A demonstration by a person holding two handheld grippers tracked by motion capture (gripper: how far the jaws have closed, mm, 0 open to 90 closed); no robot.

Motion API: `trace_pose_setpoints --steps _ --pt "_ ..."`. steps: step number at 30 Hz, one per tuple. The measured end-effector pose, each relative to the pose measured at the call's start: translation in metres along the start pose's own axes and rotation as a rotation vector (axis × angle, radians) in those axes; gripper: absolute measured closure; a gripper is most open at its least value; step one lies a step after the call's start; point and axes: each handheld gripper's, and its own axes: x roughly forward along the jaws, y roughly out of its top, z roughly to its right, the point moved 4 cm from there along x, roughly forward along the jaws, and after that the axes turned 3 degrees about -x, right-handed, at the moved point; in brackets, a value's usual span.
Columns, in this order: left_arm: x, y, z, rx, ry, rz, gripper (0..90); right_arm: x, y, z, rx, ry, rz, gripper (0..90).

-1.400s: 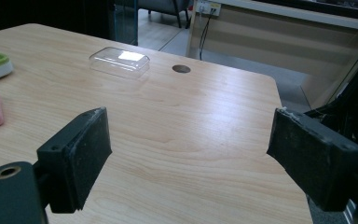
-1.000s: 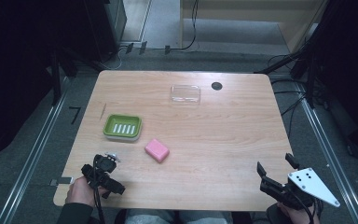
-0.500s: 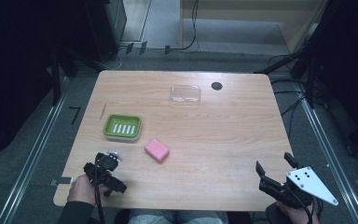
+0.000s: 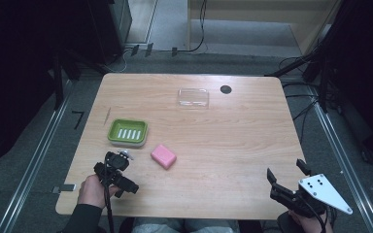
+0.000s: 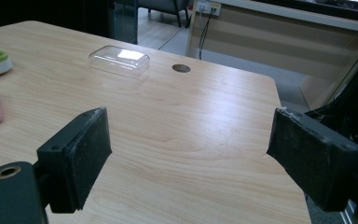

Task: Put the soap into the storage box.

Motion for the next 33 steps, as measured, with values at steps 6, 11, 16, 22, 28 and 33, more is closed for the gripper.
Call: trace_pose_setpoints --steps 6,11,16,22,28,33 --pt "-0.002 0.014 0.008 0.028 -0.018 0.012 0.6 0.0 0.0 0.0 -0.004 0.0 -0.002 13.5" --pt "-0.004 0.025 0.014 0.051 -0.018 0.028 0.5 -0.001 -0.001 0.001 0.0 -0.003 0.0 13.5" --pt "-0.007 0.038 0.017 0.074 -0.034 0.037 0.5 -0.002 -0.001 0.001 -0.003 -0.004 -0.001 13.5" --pt "-0.008 0.05 0.021 0.084 -0.038 0.04 0.5 -0.002 -0.001 0.001 -0.002 -0.005 -0.003 13.5" --pt "-0.007 0.059 0.025 0.104 -0.043 0.042 0.5 -0.003 -0.001 0.002 -0.001 -0.008 -0.002 13.5" --pt "-0.009 0.067 0.03 0.092 -0.06 0.054 0.4 -0.003 -0.001 0.002 0.0 -0.009 -0.004 13.5"
